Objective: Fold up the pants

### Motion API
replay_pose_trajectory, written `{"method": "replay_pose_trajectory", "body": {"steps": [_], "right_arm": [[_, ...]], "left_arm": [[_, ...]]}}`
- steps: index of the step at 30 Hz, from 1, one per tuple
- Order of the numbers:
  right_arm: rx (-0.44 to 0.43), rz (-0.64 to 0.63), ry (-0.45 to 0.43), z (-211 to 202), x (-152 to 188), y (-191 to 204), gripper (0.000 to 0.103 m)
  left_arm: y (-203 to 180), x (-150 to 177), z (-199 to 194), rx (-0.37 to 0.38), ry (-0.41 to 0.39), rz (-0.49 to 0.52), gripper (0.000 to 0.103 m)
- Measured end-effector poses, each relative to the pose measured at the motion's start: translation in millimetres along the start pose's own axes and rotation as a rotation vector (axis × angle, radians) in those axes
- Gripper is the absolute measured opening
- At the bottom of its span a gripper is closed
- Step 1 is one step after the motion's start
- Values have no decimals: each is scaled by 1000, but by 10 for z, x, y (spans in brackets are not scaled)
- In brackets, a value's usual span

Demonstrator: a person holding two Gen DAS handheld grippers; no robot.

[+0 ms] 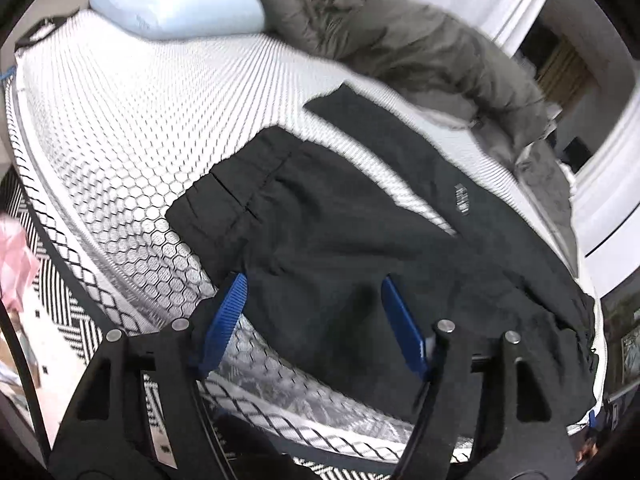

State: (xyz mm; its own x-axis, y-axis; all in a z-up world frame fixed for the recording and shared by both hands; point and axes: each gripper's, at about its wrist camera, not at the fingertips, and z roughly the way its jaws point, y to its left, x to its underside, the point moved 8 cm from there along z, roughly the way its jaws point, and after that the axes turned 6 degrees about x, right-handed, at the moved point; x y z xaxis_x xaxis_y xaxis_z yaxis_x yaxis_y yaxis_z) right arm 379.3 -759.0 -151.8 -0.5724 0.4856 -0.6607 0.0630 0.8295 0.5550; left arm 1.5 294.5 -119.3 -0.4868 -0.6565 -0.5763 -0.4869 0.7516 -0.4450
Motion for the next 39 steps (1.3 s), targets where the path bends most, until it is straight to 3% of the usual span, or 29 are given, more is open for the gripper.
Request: {"method": "replay_pose_trajectory", "body": {"steps": [9,15,17,18,19,21,24,29,31,32,33,37,39], "right_arm": [[9,31,0,48,-40,-72,72],[15,22,22,102,-8,-74,72],[29,15,39,135,15,-82,72],[37,17,51,159,30,-97,72],[34,26,62,180,37,-111,72],[15,69,86,229,55,-165,71],[-37,103,105,257,64,-177,63],[-25,44,162,374,165,-88,63],[-22,29,193,444,220,-55,48],[-14,10,198,461,237,-34,16],[-8,-20,191,460,244,9,12],[-95,-63,-5,39,32,226,11],[-14,-62,40,106,140,88,11]], "left_arm": [[39,257,-111,32,2,-6,64],[95,48,58,4,-20,-46,63],[117,-68,108,-4,-47,-55,52],[151,-122,117,-24,-61,-70,34],[191,-170,105,-30,-85,-95,24],[244,-256,41,15,-131,-144,16],[292,-351,45,33,-136,-153,13],[206,-383,-37,11,-166,-103,8],[174,-385,-27,8,-164,-94,6],[168,-377,-48,8,-163,-95,6],[164,-380,-52,15,-166,-102,5],[130,-323,-195,24,-185,-89,5],[136,-303,-152,-2,-170,-58,5]]}}
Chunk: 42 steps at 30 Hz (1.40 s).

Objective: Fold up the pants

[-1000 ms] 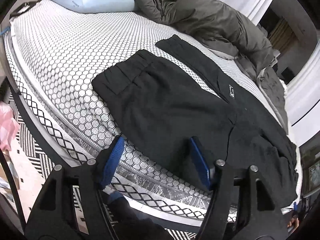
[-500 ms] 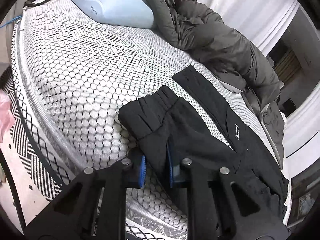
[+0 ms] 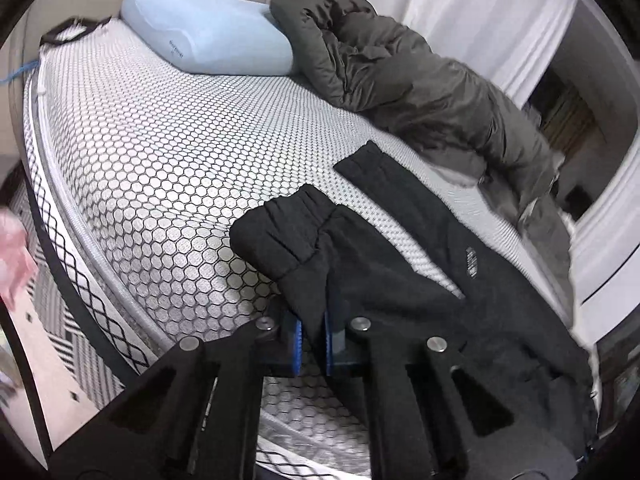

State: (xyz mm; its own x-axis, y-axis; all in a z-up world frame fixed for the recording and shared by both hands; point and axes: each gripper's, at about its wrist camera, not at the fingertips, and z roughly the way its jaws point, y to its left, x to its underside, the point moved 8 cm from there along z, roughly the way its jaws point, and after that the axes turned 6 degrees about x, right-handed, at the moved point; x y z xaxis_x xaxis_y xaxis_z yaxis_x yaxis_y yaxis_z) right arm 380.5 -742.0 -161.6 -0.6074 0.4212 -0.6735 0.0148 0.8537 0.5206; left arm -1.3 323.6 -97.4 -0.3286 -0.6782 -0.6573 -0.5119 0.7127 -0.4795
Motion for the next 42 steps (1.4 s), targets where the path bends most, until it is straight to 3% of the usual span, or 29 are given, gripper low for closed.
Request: {"method": "replay_pose_trajectory", "body": {"steps": [3,6,8,11,12,14,15,16,17,20,22,26,31,34,36,37,38,40,41,42], "right_arm": [[65,95,159,346,257,-292,11],[47,36,71,208,118,-155,14],[61,17,52,189,98,-116,23],[128,39,-10,108,24,-175,30],[147,43,-60,18,-51,-191,34],[143,1,-161,-167,-193,-104,40],[121,-42,-197,-248,-244,6,52],[87,-87,-221,-312,-263,132,58],[56,-121,-231,-349,-239,239,68],[-38,-254,-167,-220,-43,759,79],[-66,-384,-100,-32,177,1172,84],[-168,-608,0,244,695,1978,87],[-289,-900,147,629,1612,2817,86],[-202,-1001,187,899,1806,2790,85],[-109,-950,155,987,1505,2497,85],[-22,-915,125,1016,1306,2295,85],[70,-875,94,1047,1103,2069,85],[334,-734,47,1128,611,1424,85],[376,-663,40,1128,475,1238,85],[356,-603,50,1118,403,1141,85]], "left_arm": [[115,117,138,-2,55,-41,5],[106,140,113,2,42,-33,5],[79,123,34,8,36,-35,6],[32,95,-98,-3,49,-18,17],[-5,87,-165,2,39,0,23],[-148,74,-306,-8,-2,68,48],[-242,85,-355,-8,-15,100,70],[-386,112,-403,5,-28,135,84],[-537,155,-428,25,-33,173,87],[-1097,390,-417,111,-22,311,103],[-1549,662,-317,202,12,397,102],[-2473,1401,60,365,186,563,102],[-3300,2110,490,431,338,792,102],[-3333,2228,630,401,381,855,102],[-3218,2127,670,410,379,810,102],[-3150,2054,695,425,389,771,101],[-3135,2006,686,465,409,734,101],[-3100,1897,675,502,419,676,101],[-3086,1886,666,501,412,672,101],[-3058,1895,655,492,399,683,101]]}}
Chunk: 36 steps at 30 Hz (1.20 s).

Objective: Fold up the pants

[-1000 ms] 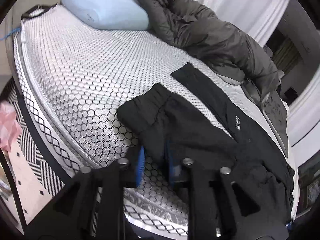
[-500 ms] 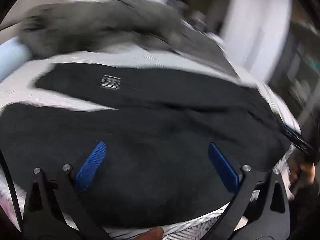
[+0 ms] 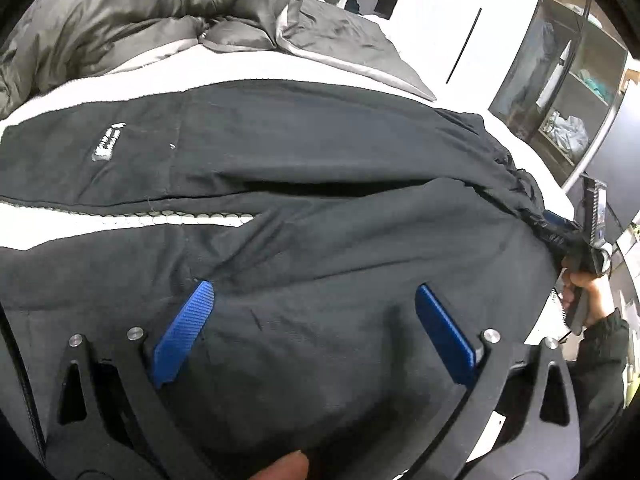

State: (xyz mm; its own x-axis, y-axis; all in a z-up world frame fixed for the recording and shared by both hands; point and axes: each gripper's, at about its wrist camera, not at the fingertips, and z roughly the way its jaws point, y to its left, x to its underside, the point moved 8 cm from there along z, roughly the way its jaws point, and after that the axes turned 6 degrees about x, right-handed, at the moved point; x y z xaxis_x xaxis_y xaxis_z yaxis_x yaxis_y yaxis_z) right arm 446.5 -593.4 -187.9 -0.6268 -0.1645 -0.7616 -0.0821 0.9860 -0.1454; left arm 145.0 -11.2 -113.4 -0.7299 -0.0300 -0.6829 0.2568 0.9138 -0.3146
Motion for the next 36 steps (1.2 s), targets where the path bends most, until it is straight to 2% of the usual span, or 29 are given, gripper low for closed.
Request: {"method": "replay_pose_trajectory", "body": {"steps": [1,3,5,8,9,10,12,14,16,18,20,22,23,25,27,29,31,34,35,36], "right_arm": [[-29,33,-2,1,-19,-32,85],[-15,24,-27,-45,-72,17,86],[-34,-17,-67,-192,-102,212,86],[-236,-31,-106,-386,-148,609,86],[-343,-46,-91,-445,-157,902,86],[-402,-69,-72,-464,-165,1134,86],[-492,-127,-44,-461,-196,1661,86],[-545,-143,10,-391,-196,1955,85],[-463,-202,34,-223,-245,2113,84],[-300,-268,-4,-86,-287,2069,82],[-187,-246,-21,1,-326,1827,82],[11,-188,-37,139,-397,1386,82],[34,-152,-36,188,-413,1262,82],[-64,-49,-20,164,-385,1150,82],[-88,-34,-37,60,-389,1168,82],[-197,-105,-84,-220,-362,1459,82],[-301,-181,-130,-483,-263,1698,83],[-474,-328,-115,-708,25,2146,83],[-481,-374,-108,-705,99,2188,83],[-442,-415,-124,-686,133,2204,82]], "left_arm": [[17,-4,0,-26,-2,23,101],[-33,-18,-8,-72,-14,68,101],[-169,-41,-42,-68,-46,124,102],[-477,-61,55,-32,-23,196,102],[-527,-88,125,-33,-4,206,102],[-556,-125,216,-40,21,203,102],[-538,-203,420,-49,86,174,102],[-412,-286,569,-64,130,94,102],[-245,-342,633,-80,149,24,102],[-50,-371,603,-130,137,-17,102],[146,-380,525,-157,117,-56,102],[234,-373,410,-133,86,-78,102],[233,-371,363,-132,74,-74,102],[183,-343,229,-132,52,-51,102],[95,-294,47,-97,16,-30,102],[-49,-210,-99,-56,-8,5,102],[-118,-124,-67,-54,21,49,102],[-61,44,-12,-125,54,89,102],[-10,80,-41,-118,50,76,102],[24,99,-95,-83,43,57,102]]}}
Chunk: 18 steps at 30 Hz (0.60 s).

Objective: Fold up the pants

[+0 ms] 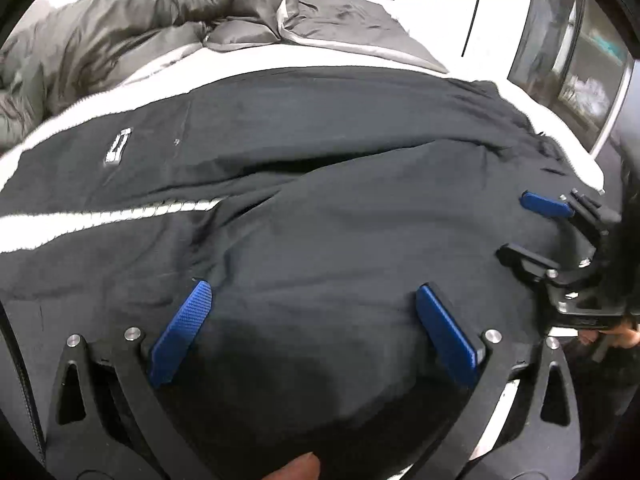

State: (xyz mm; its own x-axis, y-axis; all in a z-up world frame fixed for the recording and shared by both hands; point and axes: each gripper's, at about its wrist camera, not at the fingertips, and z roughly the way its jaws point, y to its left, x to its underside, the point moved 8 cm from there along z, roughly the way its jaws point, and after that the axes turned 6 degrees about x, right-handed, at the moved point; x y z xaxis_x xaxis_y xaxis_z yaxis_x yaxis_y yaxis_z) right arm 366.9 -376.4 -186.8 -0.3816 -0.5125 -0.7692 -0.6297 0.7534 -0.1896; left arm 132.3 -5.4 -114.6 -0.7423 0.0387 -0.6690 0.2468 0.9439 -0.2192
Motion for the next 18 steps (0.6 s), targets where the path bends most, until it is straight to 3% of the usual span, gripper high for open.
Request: {"method": "replay_pose_trajectory", "body": {"steps": [2,7,11,14,18], "right_arm": [[22,22,8,-44,42,-146,83],[330,260,94,-207,518,-1477,87],[432,450,108,-349,758,-2123,87],[392,460,74,-406,730,-2140,87],[244,505,-11,-588,653,-2017,87]], "left_arm": [[168,35,-132,-43,-19,-29,102],[906,220,-502,-200,-36,-176,102],[1424,255,-875,-281,-106,-272,102],[1752,328,-1239,-313,-165,-350,102],[2178,594,-1789,-323,-266,-497,102]]}}
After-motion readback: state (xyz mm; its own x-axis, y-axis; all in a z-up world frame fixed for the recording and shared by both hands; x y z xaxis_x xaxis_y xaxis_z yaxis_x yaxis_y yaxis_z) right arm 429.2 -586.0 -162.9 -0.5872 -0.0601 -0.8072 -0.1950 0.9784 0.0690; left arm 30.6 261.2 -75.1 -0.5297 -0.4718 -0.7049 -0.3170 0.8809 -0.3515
